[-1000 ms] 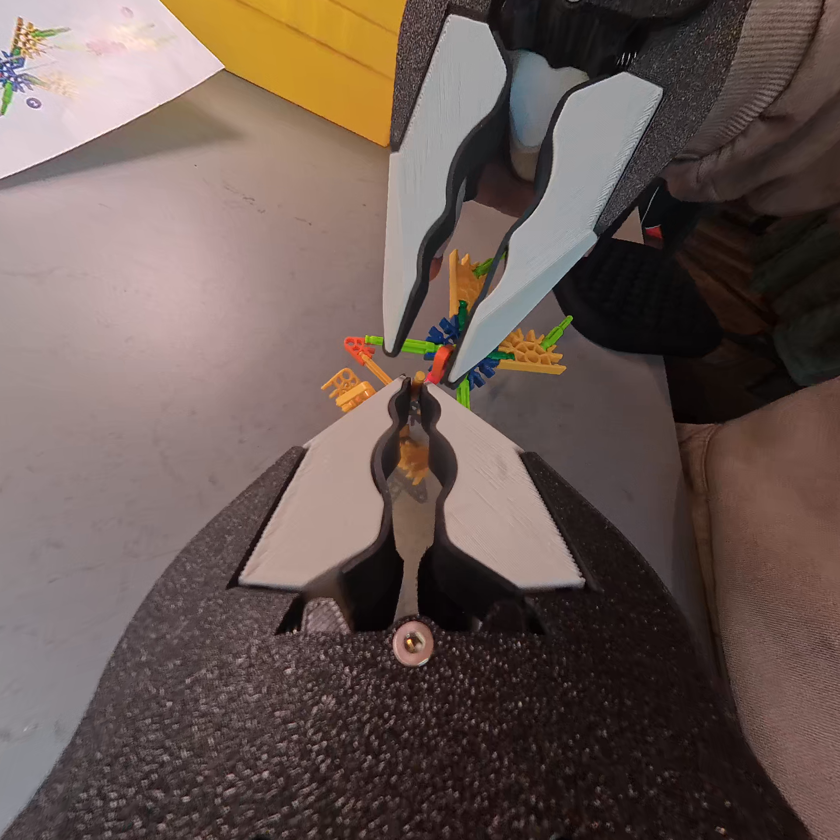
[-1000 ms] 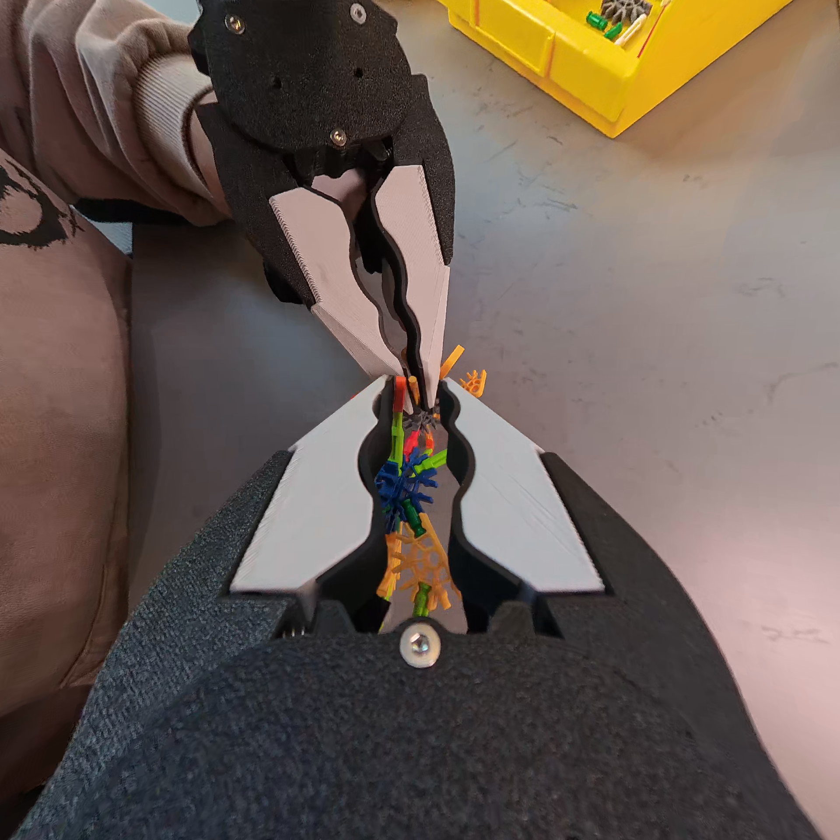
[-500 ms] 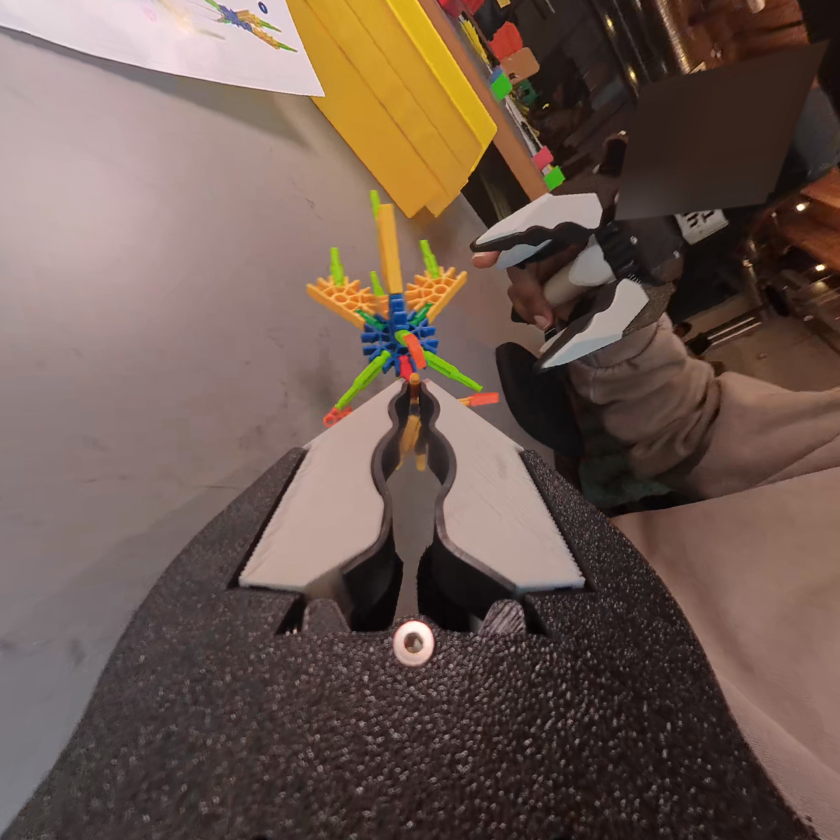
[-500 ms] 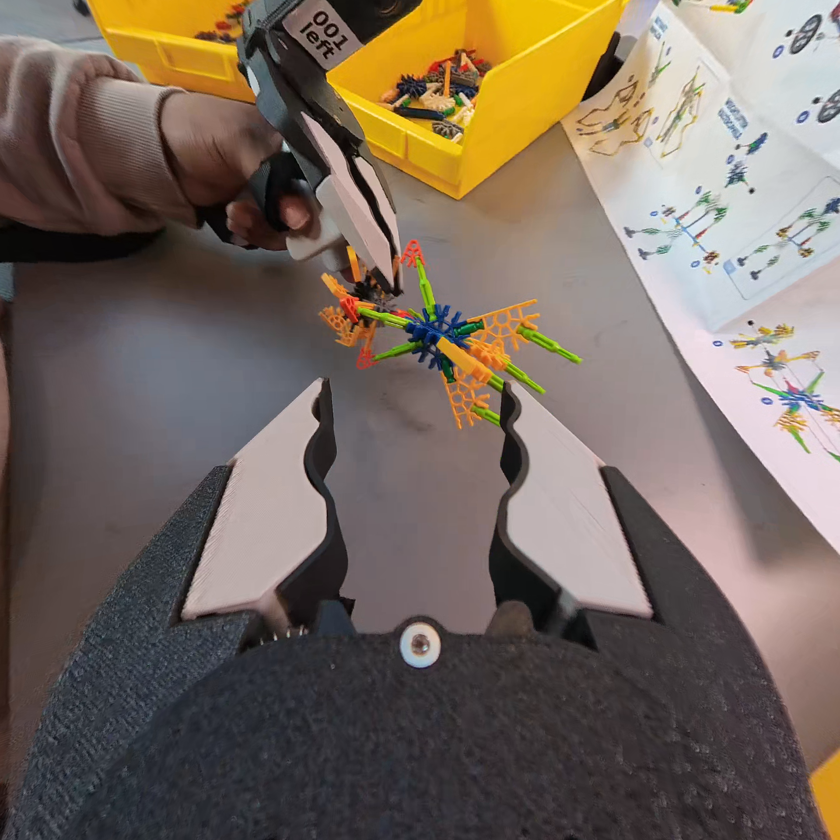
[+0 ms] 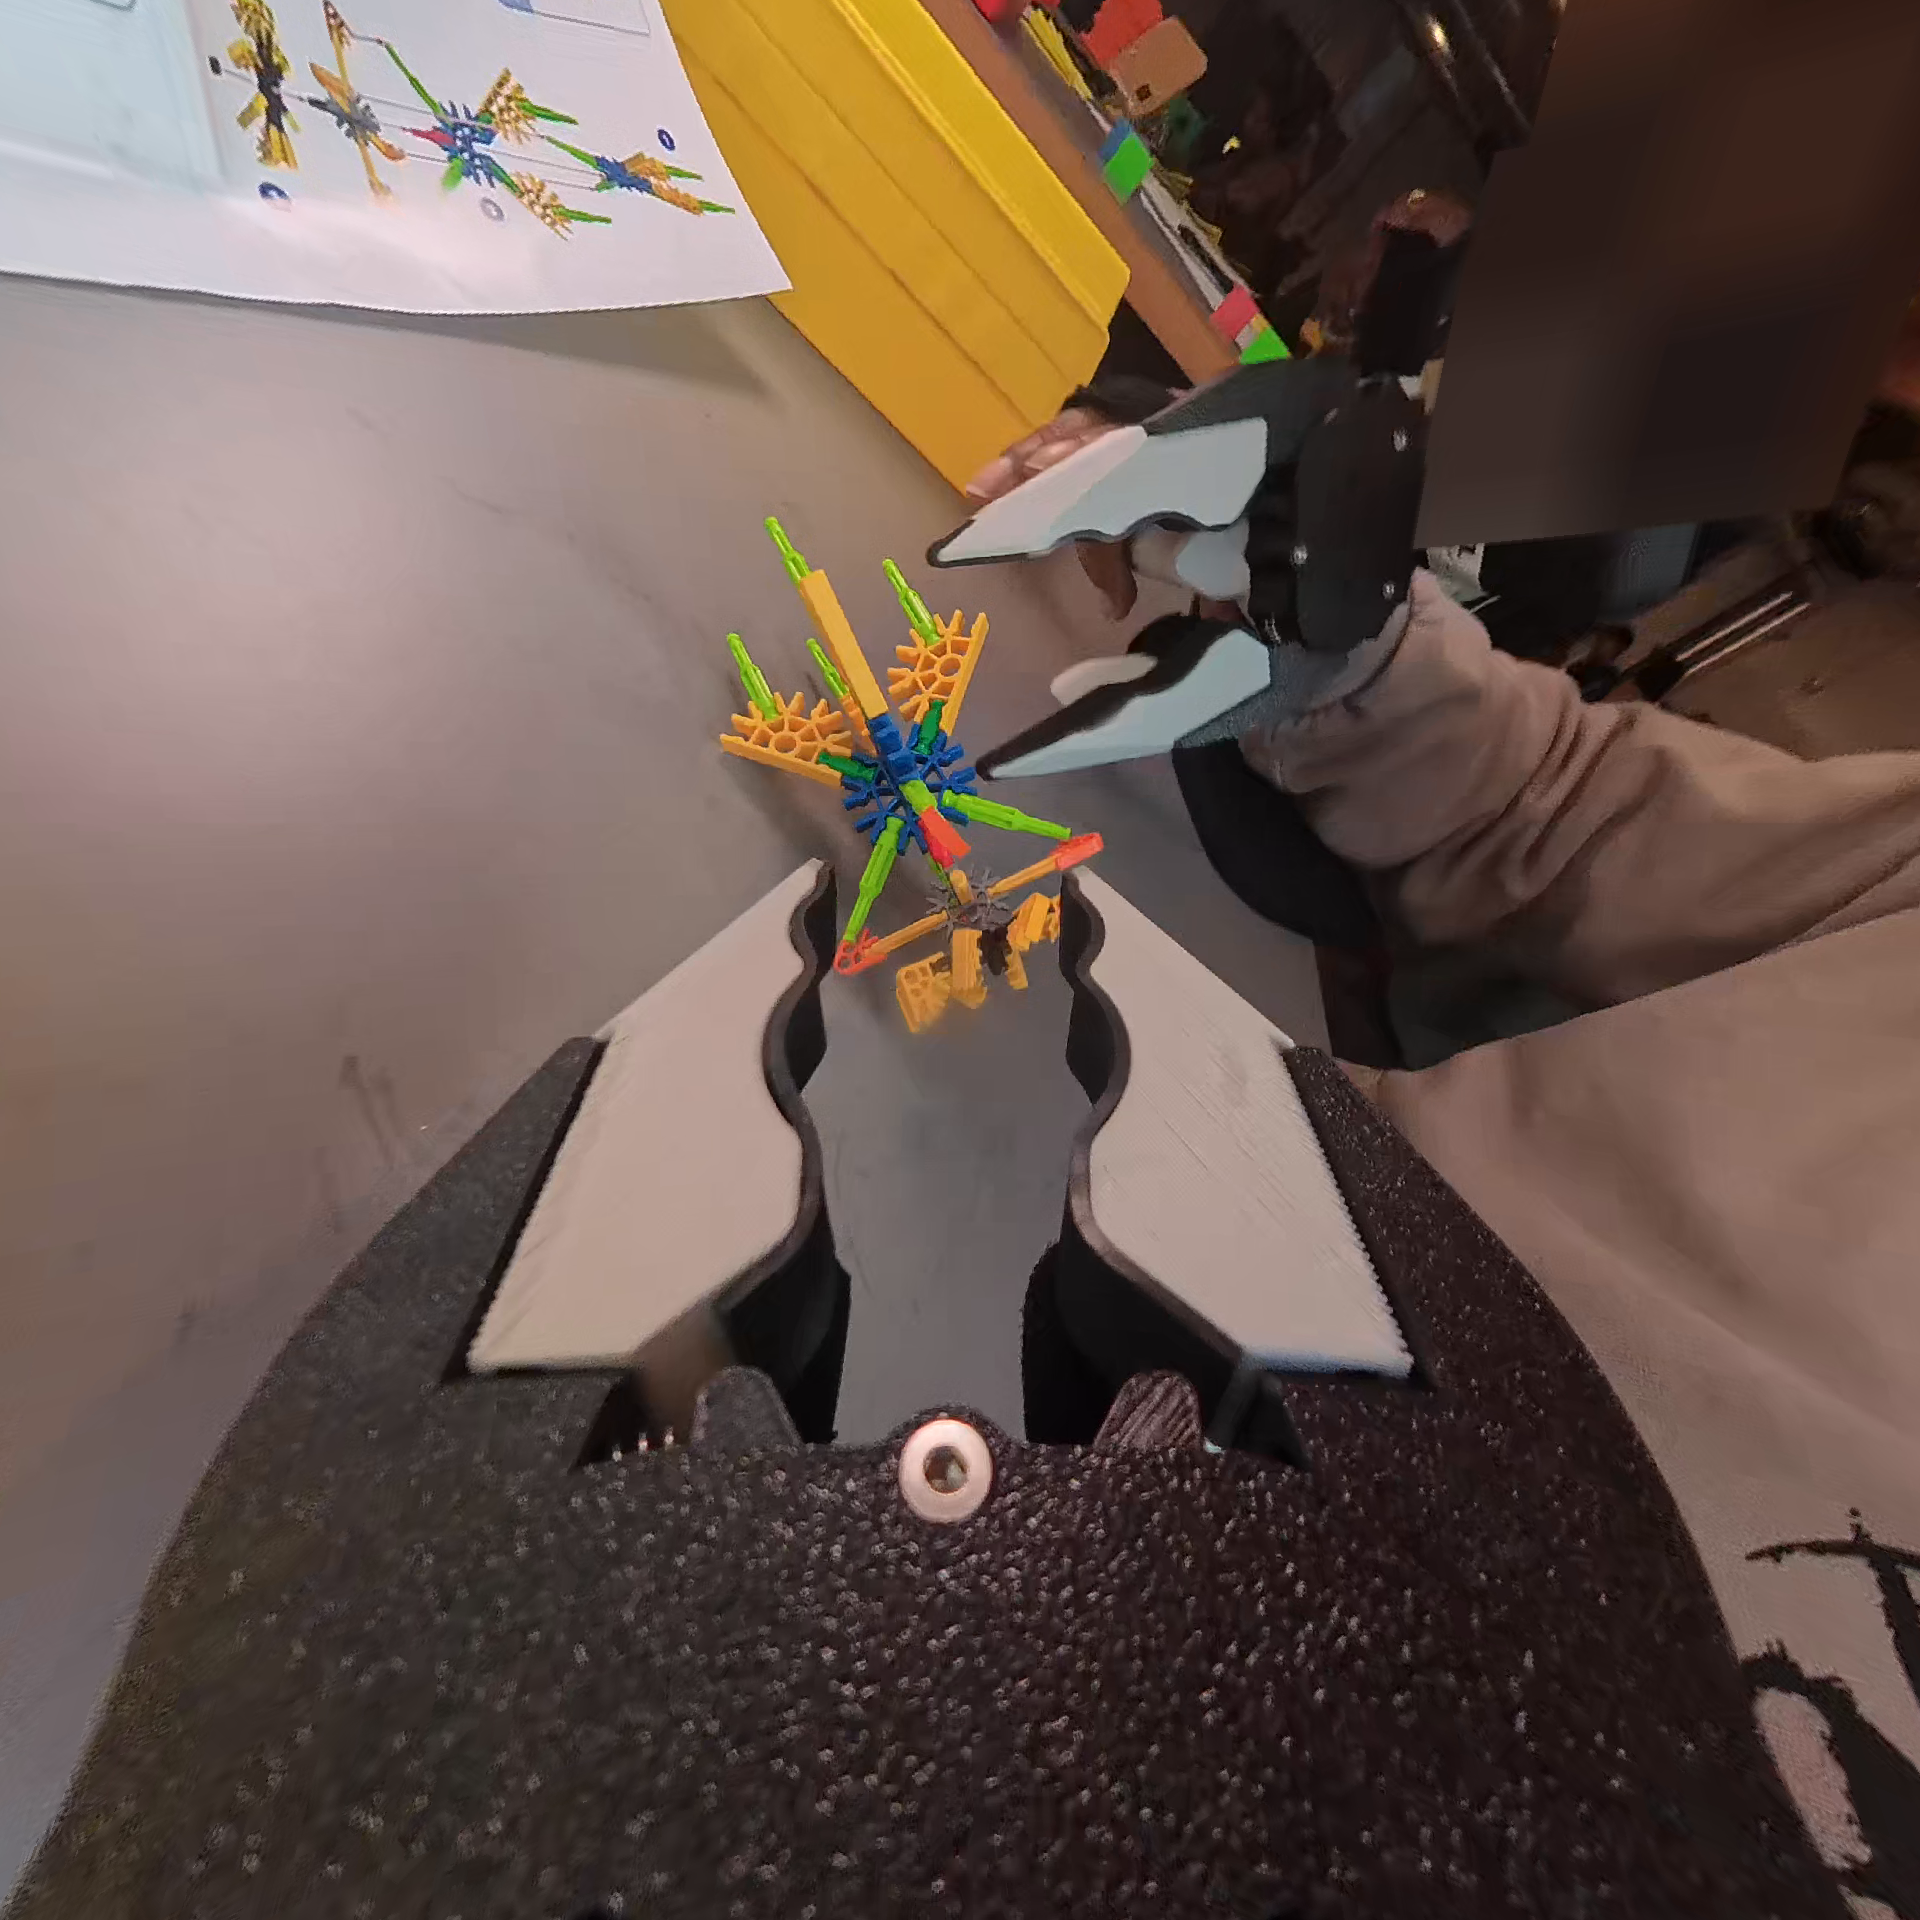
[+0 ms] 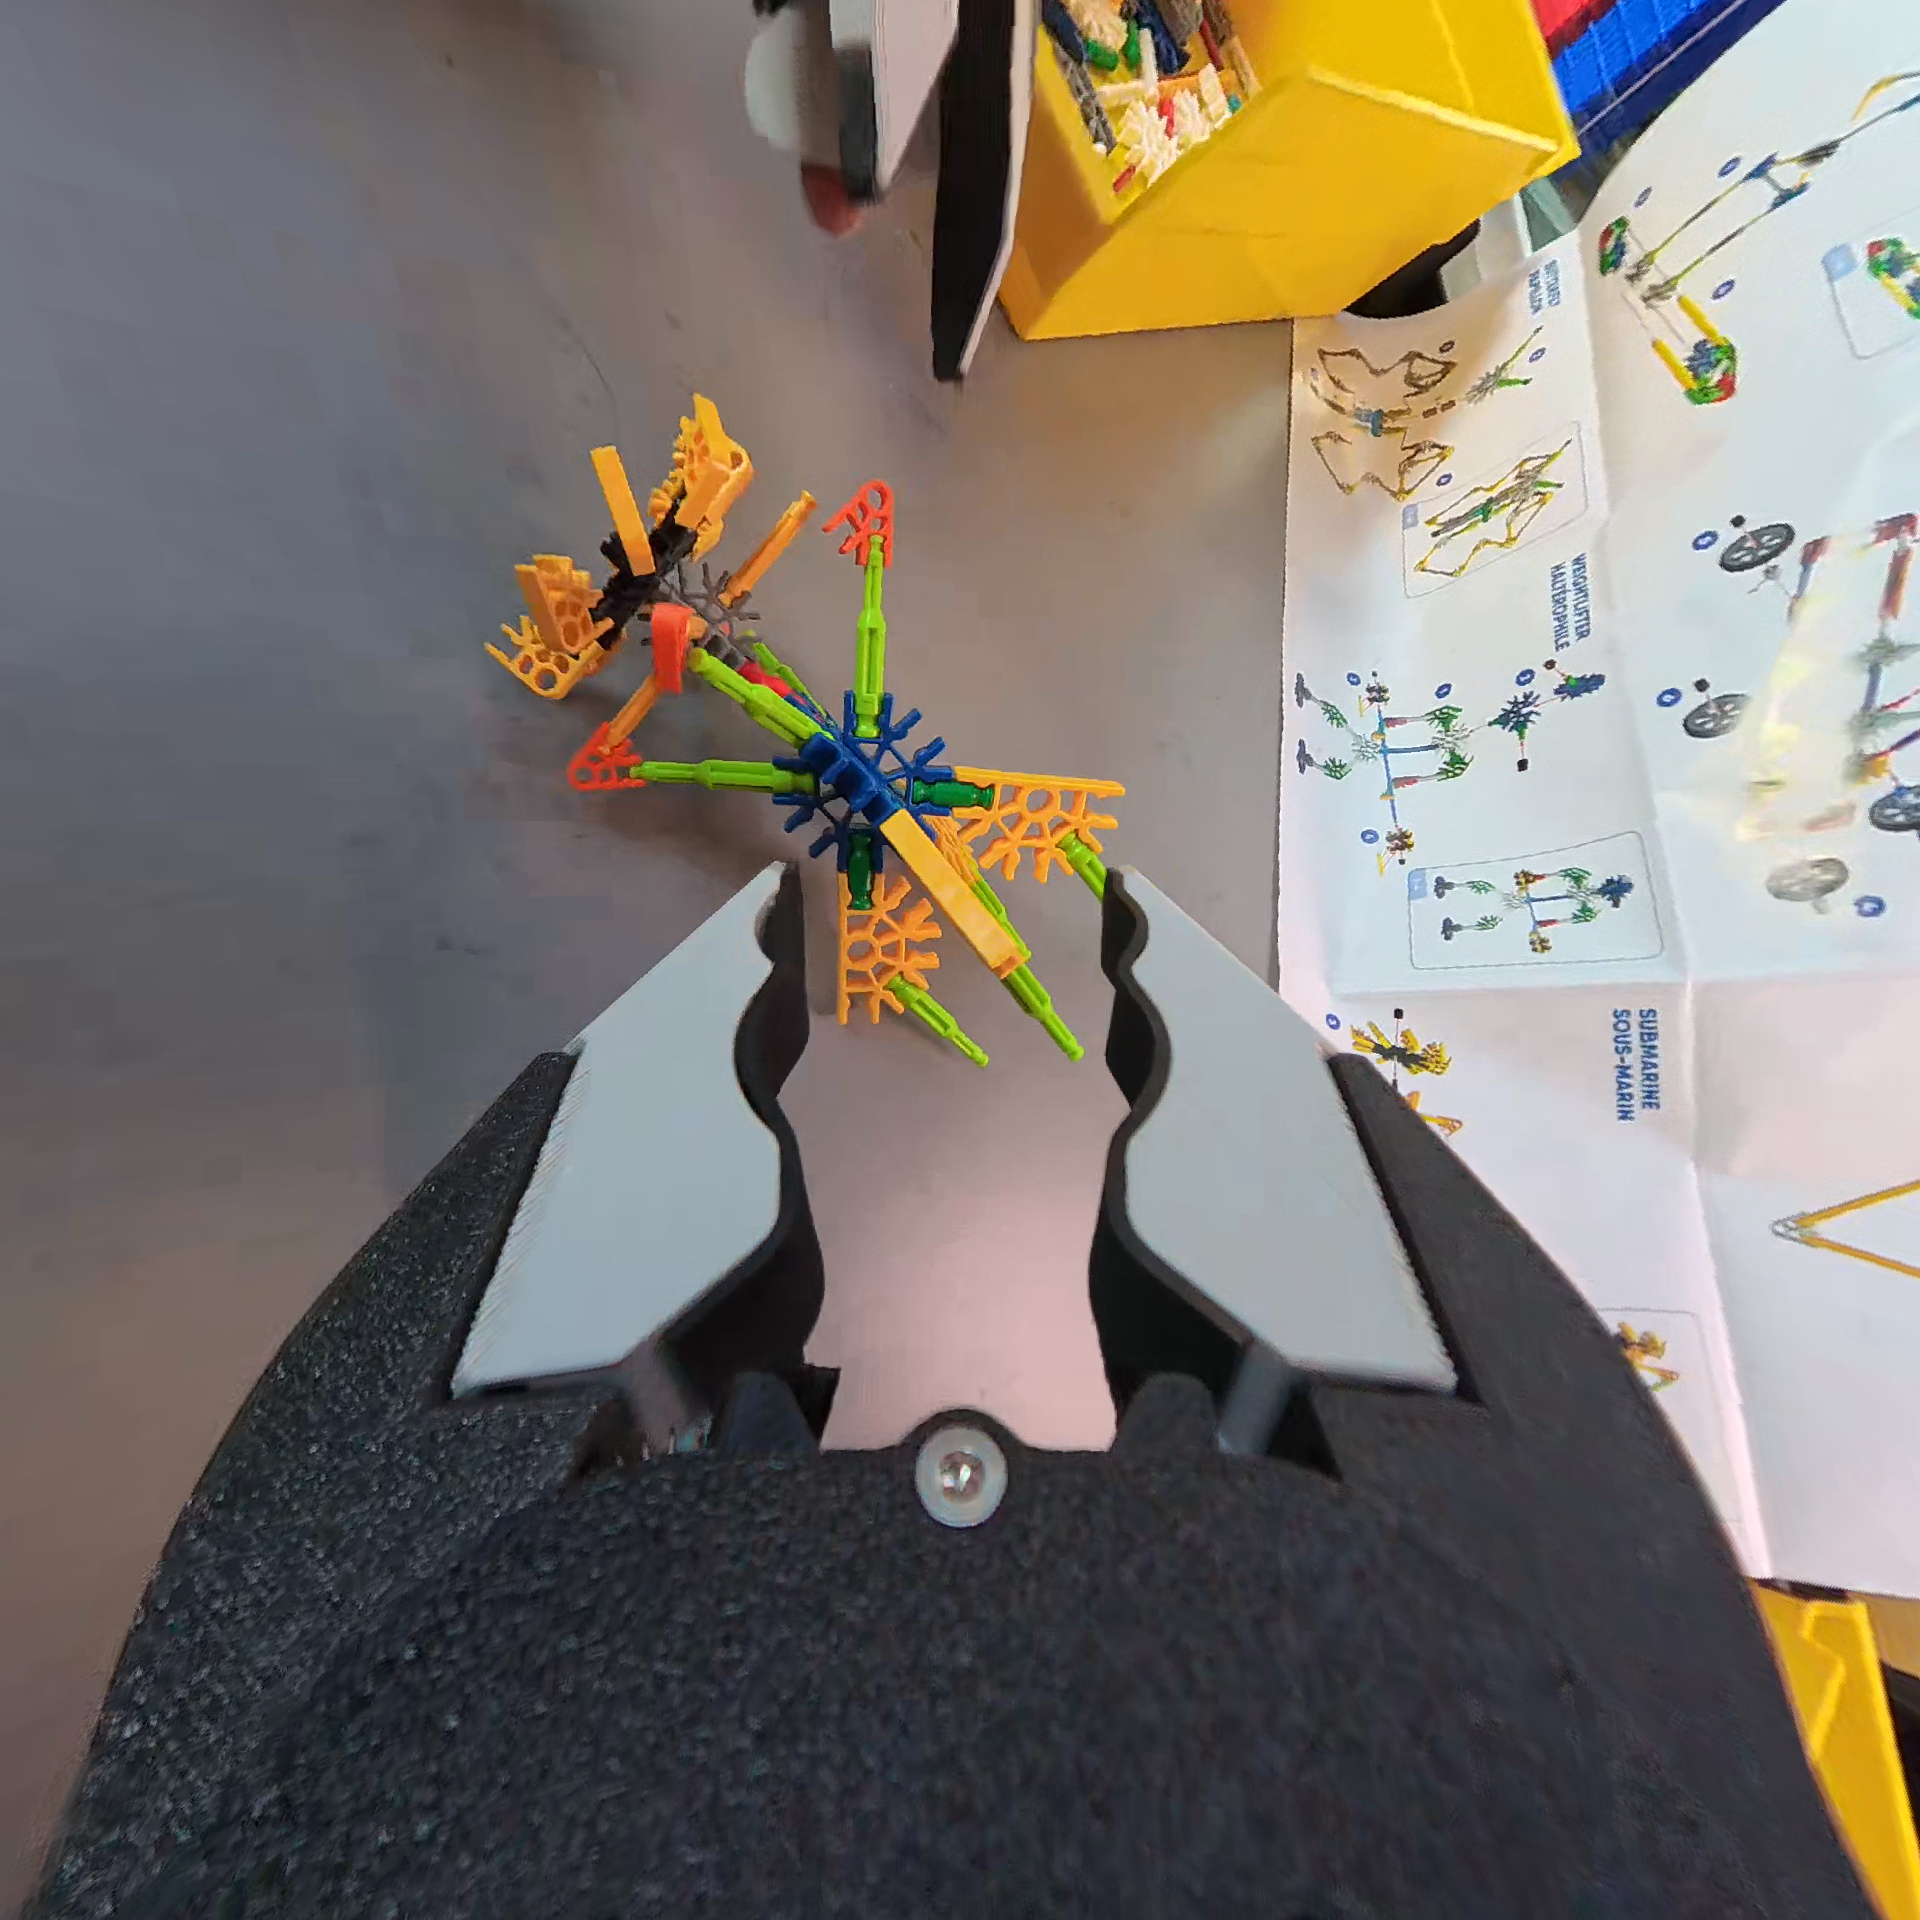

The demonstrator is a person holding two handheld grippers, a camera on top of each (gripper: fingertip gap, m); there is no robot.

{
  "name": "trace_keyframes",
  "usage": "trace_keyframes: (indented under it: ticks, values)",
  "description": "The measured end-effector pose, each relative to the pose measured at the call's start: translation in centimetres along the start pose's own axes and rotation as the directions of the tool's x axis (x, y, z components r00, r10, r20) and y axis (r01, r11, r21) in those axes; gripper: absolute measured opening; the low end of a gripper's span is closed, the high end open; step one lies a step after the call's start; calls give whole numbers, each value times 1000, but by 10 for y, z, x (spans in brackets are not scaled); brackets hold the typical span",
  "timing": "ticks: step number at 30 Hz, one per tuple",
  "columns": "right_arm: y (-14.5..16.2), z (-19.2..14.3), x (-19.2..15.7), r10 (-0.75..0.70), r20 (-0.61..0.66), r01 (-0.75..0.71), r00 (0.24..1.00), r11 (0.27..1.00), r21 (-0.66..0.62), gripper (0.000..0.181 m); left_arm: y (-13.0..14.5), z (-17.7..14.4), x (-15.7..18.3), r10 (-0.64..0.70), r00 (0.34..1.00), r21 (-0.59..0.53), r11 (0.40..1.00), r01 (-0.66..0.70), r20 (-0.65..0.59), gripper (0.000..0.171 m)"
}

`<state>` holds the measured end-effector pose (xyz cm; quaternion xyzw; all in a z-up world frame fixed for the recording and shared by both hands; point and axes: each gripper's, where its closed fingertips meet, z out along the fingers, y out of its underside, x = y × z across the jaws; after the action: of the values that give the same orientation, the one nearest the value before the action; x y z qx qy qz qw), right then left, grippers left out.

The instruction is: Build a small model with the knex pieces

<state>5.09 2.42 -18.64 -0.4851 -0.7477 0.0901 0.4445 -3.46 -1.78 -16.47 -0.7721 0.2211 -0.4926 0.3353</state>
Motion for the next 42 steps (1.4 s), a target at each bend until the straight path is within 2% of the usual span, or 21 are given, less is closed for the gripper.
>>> trace_keyframes:
  ticks: [2, 3, 6, 9, 13, 22, 25, 28, 30, 35, 37, 39, 42]
  values:
    - [8, 6, -3, -47, 89, 52, 995, 997, -55, 21, 7, -3, 9, 112, 994, -47, 993, -111, 20, 37]
    - [8, 8, 0, -49, 111, 57, 993, 996, -65, 11, 10, -2, 12, 168, 985, -70, 984, -165, 38, 35]
    - [6, 6, -4, 120, 274, -75, 954, 983, -170, 4, 13, 4, 12, 284, 955, -111, 956, -273, 92, 31]
    - [-1, -1, -5, 351, 386, -229, 853, 917, -327, 4, 7, 6, 6, 289, 949, -74, 957, -281, 128, 31]
    - [-11, -2, -10, 478, 475, -299, 739, 864, -405, 4, 9, 4, -3, 307, 940, -73, 951, -299, 151, 31]
    - [-13, 3, 0, 634, 472, -466, 613, 772, -432, 4, 10, 6, 0, 451, 873, -110, 893, -437, 188, 36]
    - [-8, 2, 3, 699, 483, -527, 528, 715, -460, 4, 8, 2, -4, 433, 881, -92, 901, -423, 189, 35]
    - [-3, 5, 9, 757, 504, -590, 417, 647, -484, 5, 15, 8, -14, 401, 894, -121, 915, -384, 197, 35]
    - [2, 11, 15, 773, 507, -614, 381, 622, -487, 9, 18, 17, -18, 375, 905, -130, 926, -355, 201, 35]
    - [12, 25, 31, 775, 477, -655, 415, 618, -434, 20, 22, 33, -31, 318, 913, -151, 946, -287, 255, 25]
    - [8, 24, 43, 754, 470, -686, 458, 636, -353, 24, 22, 35, -35, 320, 904, -161, 945, -284, 282, 20]
    - [8, 21, 60, 734, 415, -706, 537, 661, -255, 33, 21, 37, -36, 307, 905, -158, 950, -270, 296, 14]
    - [-6, -3, 81, 715, 349, -746, 606, 663, -62, 38, 19, 38, -37, 257, 910, -132, 965, -225, 324, 13]
